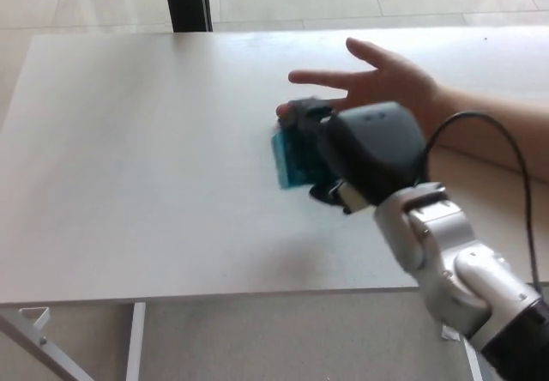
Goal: The robot uses its right hand to pick up a cube kept in the middle of the desk infront of it and hands it to a person
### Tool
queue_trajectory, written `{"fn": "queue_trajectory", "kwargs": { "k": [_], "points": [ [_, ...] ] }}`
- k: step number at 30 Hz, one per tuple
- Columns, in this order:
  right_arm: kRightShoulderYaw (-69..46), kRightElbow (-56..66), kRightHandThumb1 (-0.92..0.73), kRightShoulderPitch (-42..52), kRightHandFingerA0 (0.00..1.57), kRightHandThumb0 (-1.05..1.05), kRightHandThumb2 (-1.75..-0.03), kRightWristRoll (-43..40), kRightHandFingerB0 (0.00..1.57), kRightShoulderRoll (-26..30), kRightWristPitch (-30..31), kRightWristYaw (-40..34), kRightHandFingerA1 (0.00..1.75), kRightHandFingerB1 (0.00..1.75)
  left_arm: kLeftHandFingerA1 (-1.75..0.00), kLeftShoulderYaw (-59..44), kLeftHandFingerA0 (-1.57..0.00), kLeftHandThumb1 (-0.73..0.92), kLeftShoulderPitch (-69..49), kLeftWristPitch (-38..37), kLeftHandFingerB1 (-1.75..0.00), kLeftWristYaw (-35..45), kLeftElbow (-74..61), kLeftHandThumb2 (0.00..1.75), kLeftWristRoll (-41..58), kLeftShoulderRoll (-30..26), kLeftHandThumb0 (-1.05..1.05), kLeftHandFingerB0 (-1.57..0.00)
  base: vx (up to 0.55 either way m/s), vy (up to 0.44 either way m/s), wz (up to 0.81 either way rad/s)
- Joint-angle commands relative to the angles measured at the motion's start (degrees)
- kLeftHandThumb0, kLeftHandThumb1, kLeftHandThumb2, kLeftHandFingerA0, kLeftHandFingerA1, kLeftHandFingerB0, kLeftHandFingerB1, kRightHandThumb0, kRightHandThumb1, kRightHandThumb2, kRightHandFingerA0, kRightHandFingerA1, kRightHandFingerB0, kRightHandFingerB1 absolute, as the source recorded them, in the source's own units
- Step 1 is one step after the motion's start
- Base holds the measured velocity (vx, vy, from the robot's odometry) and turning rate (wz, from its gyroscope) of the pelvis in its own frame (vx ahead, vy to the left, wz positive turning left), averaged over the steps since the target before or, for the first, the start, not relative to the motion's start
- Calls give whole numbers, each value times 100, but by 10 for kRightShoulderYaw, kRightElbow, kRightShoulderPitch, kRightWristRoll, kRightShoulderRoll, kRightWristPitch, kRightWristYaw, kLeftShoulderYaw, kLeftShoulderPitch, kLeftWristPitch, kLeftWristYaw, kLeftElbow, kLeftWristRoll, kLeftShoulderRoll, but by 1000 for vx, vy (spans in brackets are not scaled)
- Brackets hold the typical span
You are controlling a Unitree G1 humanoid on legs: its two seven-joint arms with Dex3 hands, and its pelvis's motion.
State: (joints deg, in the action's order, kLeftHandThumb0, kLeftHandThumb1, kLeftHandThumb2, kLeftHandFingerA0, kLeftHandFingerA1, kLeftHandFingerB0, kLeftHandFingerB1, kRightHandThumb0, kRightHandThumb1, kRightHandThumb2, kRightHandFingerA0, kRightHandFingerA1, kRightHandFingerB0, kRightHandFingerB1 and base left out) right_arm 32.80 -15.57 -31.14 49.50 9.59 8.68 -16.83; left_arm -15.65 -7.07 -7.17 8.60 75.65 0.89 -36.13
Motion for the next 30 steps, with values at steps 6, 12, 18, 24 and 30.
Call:
{"fn": "queue_trajectory", "kwargs": {
  "k": [6, 12, 18, 24, 30],
  "points": [
    [-79, -58, -53, -93, 89, -40, -61, -15, 89, 76, -96, -49, 164, 68, -55, -2, -59, 73, -3, -6, -44, -2, 7, 62, -3, -10, -65, -55, 0, 0, 0],
    [-82, -113, -64, -110, 87, -38, -64, -4, 91, 89, -109, -59, 164, 92, -56, 4, -61, 73, -3, -12, -44, -3, 7, 62, -8, -9, -68, -56, 0, 0, 0],
    [-63, -157, -53, -109, 91, -41, -61, 3, 93, 80, -121, -65, 162, 61, -55, 9, -62, 73, 0, -12, -43, -7, 7, 62, -10, -7, -66, -55, 0, 0, 0],
    [-31, -232, -48, -121, 95, -37, -58, 18, 91, 68, -131, -72, 167, 63, -55, 7, -60, 73, 2, -10, -44, -2, 5, 62, -5, -2, -65, -55, 0, 0, 0],
    [13, -286, -55, -157, 96, -39, -61, 51, 93, 68, -112, -69, 173, 67, -55, 15, -59, 74, 2, -12, -44, -5, 4, 62, -12, -1, -66, -56, 0, 0, 0]
  ]
}}
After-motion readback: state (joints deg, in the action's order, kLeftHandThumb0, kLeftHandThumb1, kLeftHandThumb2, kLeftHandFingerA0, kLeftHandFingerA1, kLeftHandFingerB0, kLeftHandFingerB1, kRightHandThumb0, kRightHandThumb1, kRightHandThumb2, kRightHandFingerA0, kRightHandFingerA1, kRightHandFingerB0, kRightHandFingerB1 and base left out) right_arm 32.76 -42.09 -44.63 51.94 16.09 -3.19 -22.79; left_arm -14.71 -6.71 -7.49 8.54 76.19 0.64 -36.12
